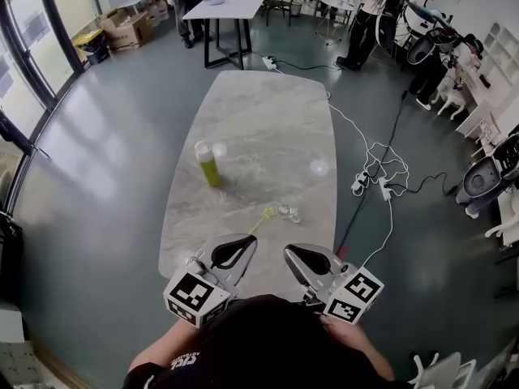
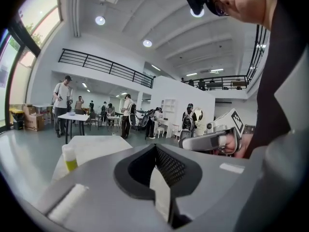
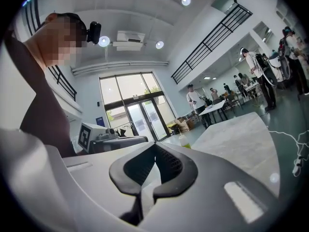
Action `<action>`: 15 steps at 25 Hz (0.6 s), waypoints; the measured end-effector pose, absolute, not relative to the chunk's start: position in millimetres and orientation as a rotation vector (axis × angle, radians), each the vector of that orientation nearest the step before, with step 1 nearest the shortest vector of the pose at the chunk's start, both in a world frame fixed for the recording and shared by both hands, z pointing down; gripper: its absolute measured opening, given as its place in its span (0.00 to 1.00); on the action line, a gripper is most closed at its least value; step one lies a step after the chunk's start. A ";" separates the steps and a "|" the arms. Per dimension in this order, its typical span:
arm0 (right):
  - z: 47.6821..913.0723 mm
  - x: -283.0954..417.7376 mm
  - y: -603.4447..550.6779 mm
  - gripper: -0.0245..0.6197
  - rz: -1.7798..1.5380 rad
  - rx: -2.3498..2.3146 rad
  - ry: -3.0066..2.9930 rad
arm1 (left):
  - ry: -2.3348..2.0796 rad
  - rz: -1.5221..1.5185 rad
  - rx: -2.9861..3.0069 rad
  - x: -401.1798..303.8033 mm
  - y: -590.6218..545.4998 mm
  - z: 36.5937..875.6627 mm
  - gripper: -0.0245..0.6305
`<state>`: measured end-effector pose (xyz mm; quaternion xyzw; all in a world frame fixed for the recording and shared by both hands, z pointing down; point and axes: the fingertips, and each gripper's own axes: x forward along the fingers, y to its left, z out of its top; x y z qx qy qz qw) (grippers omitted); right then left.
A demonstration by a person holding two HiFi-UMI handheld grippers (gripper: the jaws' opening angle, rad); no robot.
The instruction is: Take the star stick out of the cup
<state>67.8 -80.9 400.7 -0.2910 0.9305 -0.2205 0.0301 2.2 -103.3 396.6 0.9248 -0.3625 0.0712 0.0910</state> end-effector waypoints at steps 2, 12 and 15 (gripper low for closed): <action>392.4 70.2 -80.5 0.06 -0.639 -0.908 2.879 | -1.079 0.191 2.761 2.2 -101.4 385.8 0.04; 357.0 74.1 -72.0 0.06 -0.467 -0.885 2.916 | -1.067 0.167 2.766 0.1 -92.0 348.9 0.04; 351.1 73.7 -70.5 0.06 -0.439 -0.877 2.926 | -1.051 0.170 2.776 4.3 -91.5 346.5 0.04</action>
